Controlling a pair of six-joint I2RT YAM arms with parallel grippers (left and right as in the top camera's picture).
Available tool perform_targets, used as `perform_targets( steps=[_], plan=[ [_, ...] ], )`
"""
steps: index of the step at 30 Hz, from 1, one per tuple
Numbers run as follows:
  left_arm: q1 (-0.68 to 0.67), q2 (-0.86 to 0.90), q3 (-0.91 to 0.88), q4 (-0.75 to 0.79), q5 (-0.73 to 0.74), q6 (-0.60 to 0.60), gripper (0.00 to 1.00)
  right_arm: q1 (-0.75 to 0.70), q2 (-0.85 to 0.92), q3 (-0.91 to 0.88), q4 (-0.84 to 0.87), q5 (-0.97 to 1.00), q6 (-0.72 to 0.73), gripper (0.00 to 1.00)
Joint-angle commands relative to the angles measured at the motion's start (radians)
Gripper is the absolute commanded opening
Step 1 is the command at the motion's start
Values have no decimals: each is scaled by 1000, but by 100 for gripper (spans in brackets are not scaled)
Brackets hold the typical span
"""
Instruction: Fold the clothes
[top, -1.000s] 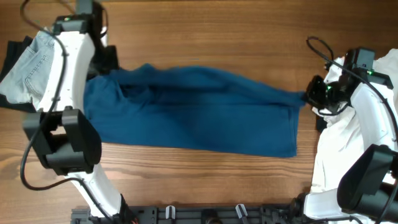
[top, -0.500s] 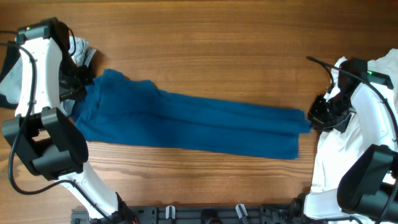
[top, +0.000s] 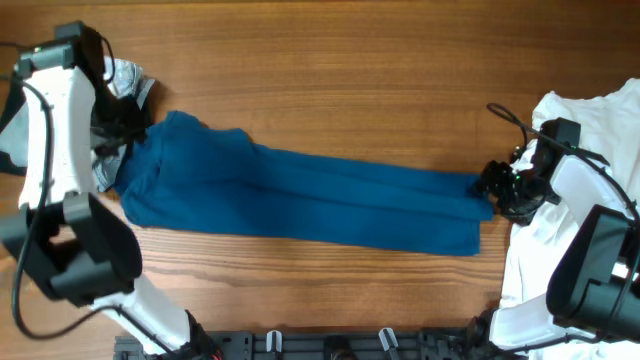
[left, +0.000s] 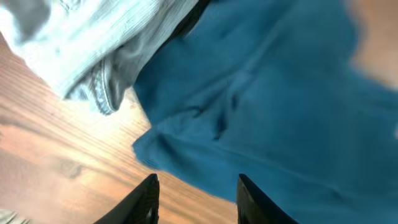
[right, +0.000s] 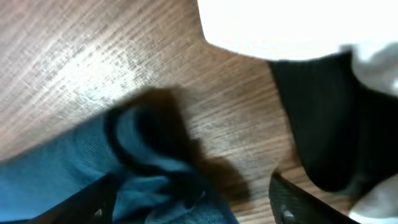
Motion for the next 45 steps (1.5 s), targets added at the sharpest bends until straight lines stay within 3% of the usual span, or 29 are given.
perform_targets(
  steps=[1, 4, 5, 8, 11, 17, 18, 20, 21, 22, 27, 35, 36, 37, 40, 42, 45],
  plan=[
    [-34, -50, -14, 68, 211, 82, 41, 2, 84, -22, 27, -117, -27, 78],
    [-126, -37, -108, 239, 224, 161, 45, -15, 10, 27, -28, -113, -24, 78],
    [-157, -28, -144, 299, 220, 189, 56, -30, -34, 52, -57, -114, -17, 79],
    [-199, 12, -202, 488, 80, 181, 65, -39, -151, 89, -100, -117, -22, 81],
    [-189, 83, -203, 612, 16, 180, 66, -39, -251, 88, -117, -117, -21, 83],
    [-148, 188, -204, 595, -30, 128, 61, -39, -282, 88, -137, -117, -28, 85],
    [-145, 188, -204, 594, -21, 123, 58, -39, -282, 88, -137, -117, -28, 85],
    [-144, 188, -204, 589, -4, 120, 39, -39, -282, 88, -137, -117, -28, 85],
    [-144, 188, -203, 579, 11, 120, 16, -39, -282, 88, -136, -117, -28, 85],
    [-144, 180, -203, 565, 35, 120, 4, -39, -282, 88, -135, -117, -28, 85],
    [-144, 65, -202, 486, 41, 93, 4, -39, -282, 88, -133, -116, -28, 85],
    [-143, -3, -230, 97, 6, 16, 4, -39, -282, 88, -123, -113, -28, 85],
    [-143, -3, -250, 91, 6, 15, 4, -39, -282, 88, -119, -113, -27, 85],
    [-143, -3, -278, 90, 6, 14, 16, -39, -282, 88, -116, -113, -25, 85],
    [-143, -3, -315, 58, 6, 16, 29, -39, -282, 88, -112, -113, -25, 85],
    [-144, -6, -301, 129, 32, 17, 29, -39, -282, 88, -106, -113, -26, 86],
    [-150, -2, -292, 347, 283, 27, 38, -39, -282, 88, -106, -113, -25, 86]
  ],
)
